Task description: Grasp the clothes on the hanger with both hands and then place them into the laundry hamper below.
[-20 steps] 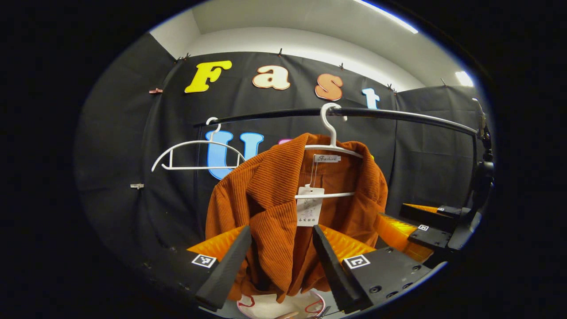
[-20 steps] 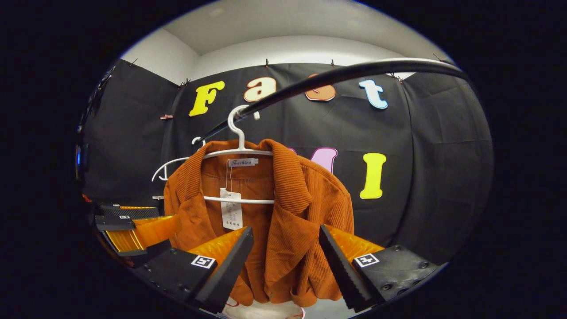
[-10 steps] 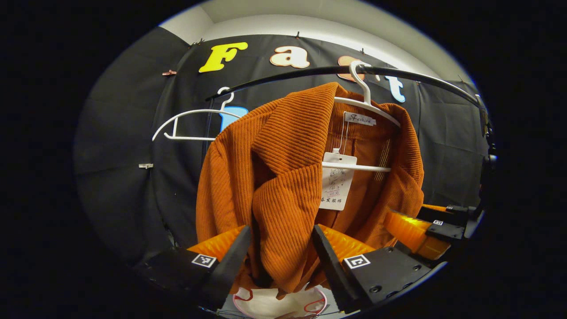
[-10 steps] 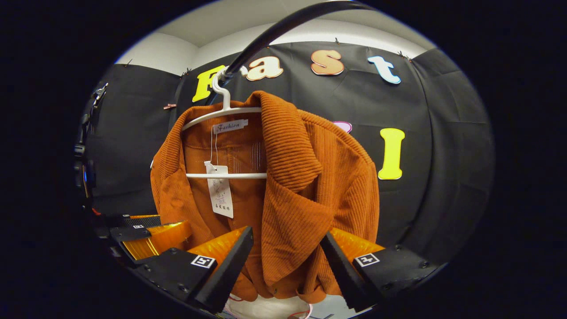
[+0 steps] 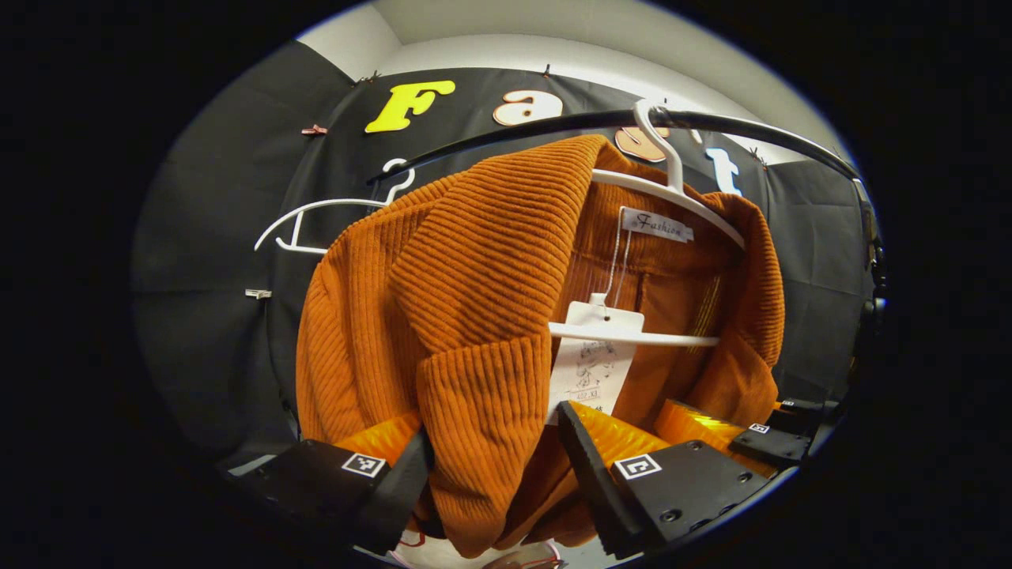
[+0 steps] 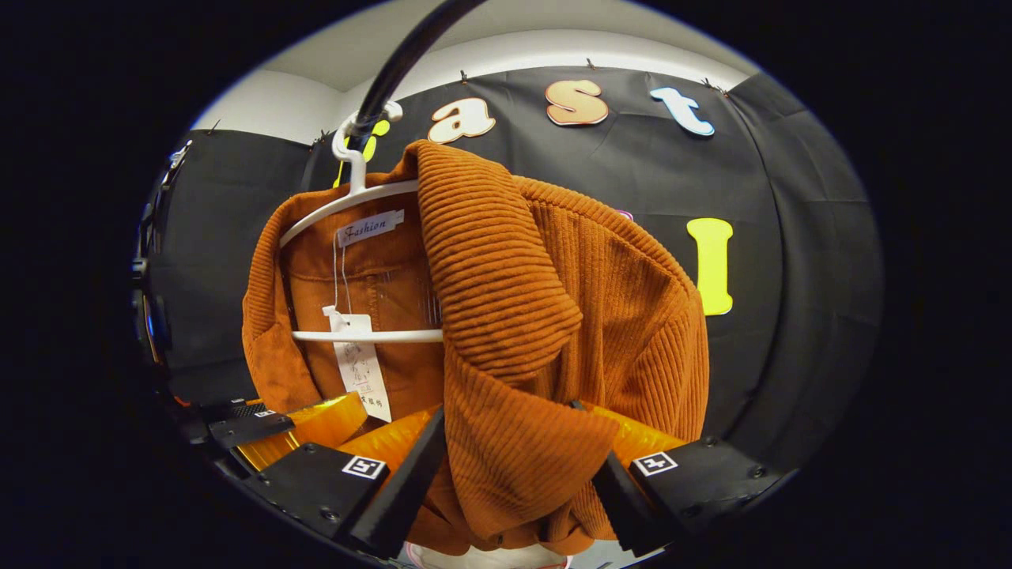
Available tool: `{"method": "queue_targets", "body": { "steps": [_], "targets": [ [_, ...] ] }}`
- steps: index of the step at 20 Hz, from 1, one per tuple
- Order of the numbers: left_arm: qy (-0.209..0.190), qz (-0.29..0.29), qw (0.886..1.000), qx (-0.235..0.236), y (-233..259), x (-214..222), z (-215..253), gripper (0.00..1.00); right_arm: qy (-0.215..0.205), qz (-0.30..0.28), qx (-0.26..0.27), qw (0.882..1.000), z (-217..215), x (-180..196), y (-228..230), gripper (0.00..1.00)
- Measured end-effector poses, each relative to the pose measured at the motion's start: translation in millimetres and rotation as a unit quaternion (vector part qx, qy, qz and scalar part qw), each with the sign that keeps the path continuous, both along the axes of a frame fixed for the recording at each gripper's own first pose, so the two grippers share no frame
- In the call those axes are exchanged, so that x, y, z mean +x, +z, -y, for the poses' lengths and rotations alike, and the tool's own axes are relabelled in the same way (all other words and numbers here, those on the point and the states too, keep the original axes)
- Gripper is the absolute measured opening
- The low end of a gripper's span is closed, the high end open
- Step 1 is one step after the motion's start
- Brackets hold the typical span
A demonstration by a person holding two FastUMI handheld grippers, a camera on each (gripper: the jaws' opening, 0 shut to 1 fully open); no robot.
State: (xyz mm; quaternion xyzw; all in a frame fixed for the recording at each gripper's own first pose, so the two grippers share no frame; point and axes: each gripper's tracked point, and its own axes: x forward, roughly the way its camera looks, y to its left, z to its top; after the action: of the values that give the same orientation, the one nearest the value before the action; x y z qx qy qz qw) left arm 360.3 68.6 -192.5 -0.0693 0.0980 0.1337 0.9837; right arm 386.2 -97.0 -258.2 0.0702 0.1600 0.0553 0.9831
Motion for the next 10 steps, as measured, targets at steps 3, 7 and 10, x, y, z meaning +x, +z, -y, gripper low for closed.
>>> {"method": "queue_targets", "body": {
  "steps": [3, 7, 10],
  "targets": [
    [-0.001, 0.008, 1.000, -0.004, 1.8, 3.0, -4.2, 0.89, -0.010, 0.003, 0.001, 1.000, 11.6, 7.5, 0.1, 0.91],
    [0.011, 0.002, 1.000, 0.002, 0.5, 5.2, -20.3, 0.77, 0.012, 0.014, -0.013, 1.000, 12.2, 14.0, 0.7, 0.80],
    [0.049, -0.004, 0.998, 0.033, 2.6, 3.1, -41.0, 0.23, 0.023, 0.026, -0.039, 0.999, 23.9, 23.0, -0.7, 0.45]
  ]
}}
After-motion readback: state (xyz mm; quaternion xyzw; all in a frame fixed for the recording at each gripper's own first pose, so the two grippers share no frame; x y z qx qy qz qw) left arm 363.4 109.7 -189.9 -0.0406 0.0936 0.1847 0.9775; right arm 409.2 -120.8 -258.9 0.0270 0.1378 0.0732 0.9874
